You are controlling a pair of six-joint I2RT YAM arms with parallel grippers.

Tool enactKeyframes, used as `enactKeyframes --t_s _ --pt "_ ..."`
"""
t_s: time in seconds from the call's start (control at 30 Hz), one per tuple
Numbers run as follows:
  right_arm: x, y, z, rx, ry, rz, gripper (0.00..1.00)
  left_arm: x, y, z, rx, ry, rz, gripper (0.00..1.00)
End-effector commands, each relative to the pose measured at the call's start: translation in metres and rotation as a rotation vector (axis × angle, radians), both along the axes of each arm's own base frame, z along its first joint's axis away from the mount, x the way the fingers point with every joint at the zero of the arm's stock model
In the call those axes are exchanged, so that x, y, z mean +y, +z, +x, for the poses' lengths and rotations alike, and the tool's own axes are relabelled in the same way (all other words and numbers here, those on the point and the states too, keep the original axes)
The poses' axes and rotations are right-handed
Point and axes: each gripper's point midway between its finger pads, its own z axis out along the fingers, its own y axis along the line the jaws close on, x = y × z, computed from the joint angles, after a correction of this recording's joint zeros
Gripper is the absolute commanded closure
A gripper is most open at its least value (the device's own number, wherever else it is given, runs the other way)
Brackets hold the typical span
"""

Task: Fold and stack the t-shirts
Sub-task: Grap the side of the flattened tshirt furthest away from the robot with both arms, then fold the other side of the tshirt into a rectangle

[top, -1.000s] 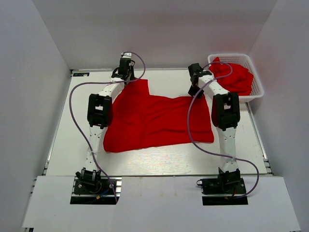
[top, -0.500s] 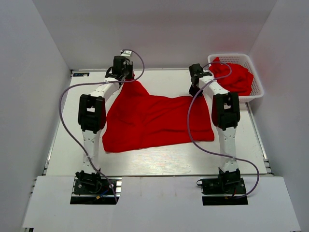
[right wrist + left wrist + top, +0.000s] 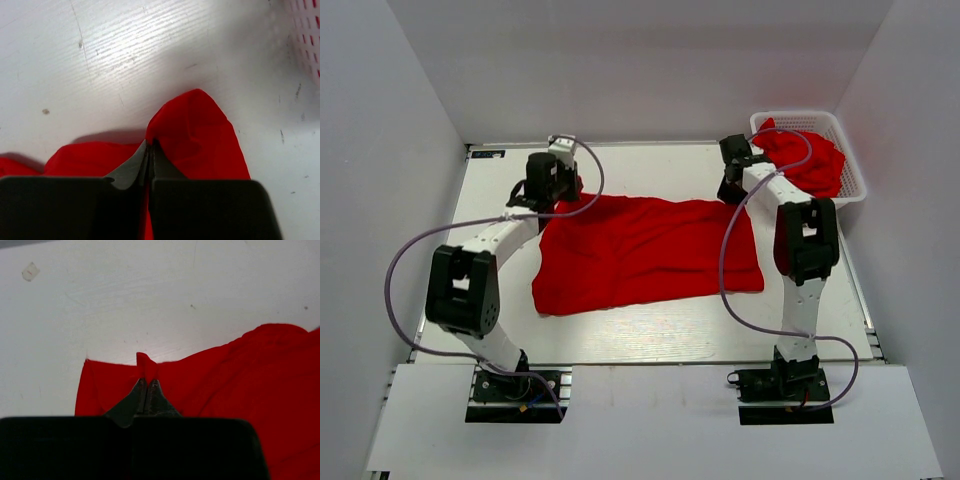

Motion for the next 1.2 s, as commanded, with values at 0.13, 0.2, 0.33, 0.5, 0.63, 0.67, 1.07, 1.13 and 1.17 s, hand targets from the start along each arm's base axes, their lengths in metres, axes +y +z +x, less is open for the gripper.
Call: enactKeyframes --t_s 0.13,0.2,0.33,0.5,0.63,0.67,1.07,1.13,1.17 --pt "-0.001 0.031 -0.013 -0.069 0.028 0.017 1.0 -0.003 -0.007 -0.062 0.103 -0.023 -0.065 1.0" --pt "-0.002 0.031 -0.019 -0.063 0.041 0.017 1.0 -0.001 0.0 -0.078 0.112 -0.007 -0.098 1.0" --pt "-0.002 0.027 -0.032 -0.042 0.064 0.022 1.0 0.01 0.003 -0.117 0.129 0.051 -0.126 1.0" --pt "-0.005 0.032 -0.04 -0.045 0.079 0.009 1.0 0.022 -0.003 -0.157 0.183 0.101 -0.151 1.0" --pt "-0.007 0.031 -0.053 -0.026 0.093 0.005 1.0 0.027 -0.021 -0.183 0.252 0.128 -0.17 1.0" --pt "-0.008 0.029 -0.054 -0.021 0.098 0.001 1.0 0.028 -0.024 -0.187 0.267 0.138 -0.181 1.0" --pt "-0.002 0.023 -0.065 -0.002 0.159 0.041 1.0 0.013 -0.054 -0.257 0.444 0.101 -0.333 1.0" --pt "-0.004 0.021 -0.065 -0.001 0.152 0.041 1.0 0.017 -0.068 -0.265 0.493 0.134 -0.331 1.0" --pt "-0.003 0.02 -0.065 -0.003 0.158 0.039 1.0 0.018 -0.075 -0.271 0.526 0.149 -0.332 1.0"
